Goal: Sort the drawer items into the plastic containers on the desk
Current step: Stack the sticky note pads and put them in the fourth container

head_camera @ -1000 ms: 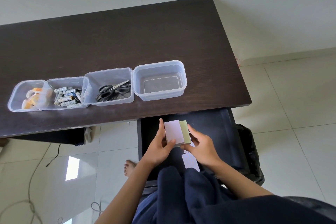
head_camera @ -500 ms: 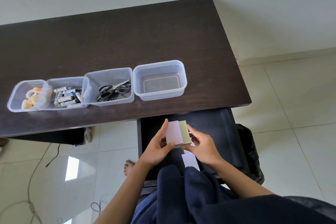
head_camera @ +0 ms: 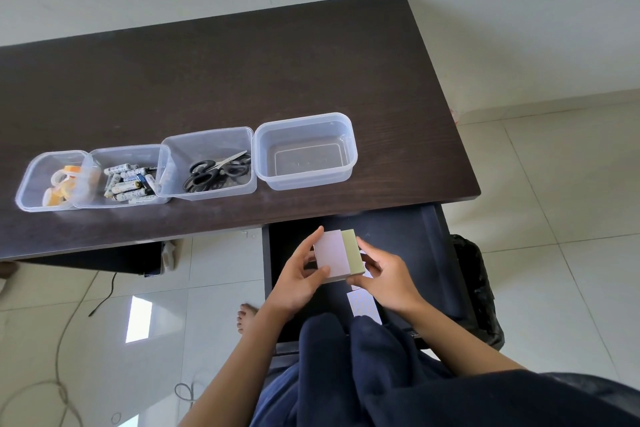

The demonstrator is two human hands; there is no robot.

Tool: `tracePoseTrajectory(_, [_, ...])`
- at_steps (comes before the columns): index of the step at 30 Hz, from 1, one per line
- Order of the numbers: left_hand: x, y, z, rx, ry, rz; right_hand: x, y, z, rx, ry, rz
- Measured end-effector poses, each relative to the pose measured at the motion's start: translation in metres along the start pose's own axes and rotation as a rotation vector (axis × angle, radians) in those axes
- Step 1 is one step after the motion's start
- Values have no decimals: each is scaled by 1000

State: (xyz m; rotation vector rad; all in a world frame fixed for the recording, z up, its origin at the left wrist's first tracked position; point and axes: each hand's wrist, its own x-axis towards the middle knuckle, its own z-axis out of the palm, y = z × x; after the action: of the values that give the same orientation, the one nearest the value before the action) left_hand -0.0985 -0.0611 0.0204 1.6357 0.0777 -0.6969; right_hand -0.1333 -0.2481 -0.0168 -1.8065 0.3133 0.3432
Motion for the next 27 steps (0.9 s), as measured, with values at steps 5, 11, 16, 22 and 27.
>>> tracePoseTrajectory(5, [-4,-6,-3,-225,85,-77,5,14,-4,-89,24,40])
tracePoseTrajectory(11, [-13,-11,-16,-154,162,-130,18,49,0,-327,89,237])
tracePoseTrajectory(16, [-21,-18,-20,-120,157,-155,28,58,26,-433,114,308])
tracePoseTrajectory(22, [-26,-26,-23,-82,135,-187,33,59,30,-335,136,215])
tracePoseTrajectory(27, [-22,-29,-23,-74,133,-190,28,49,19,-300,151,176])
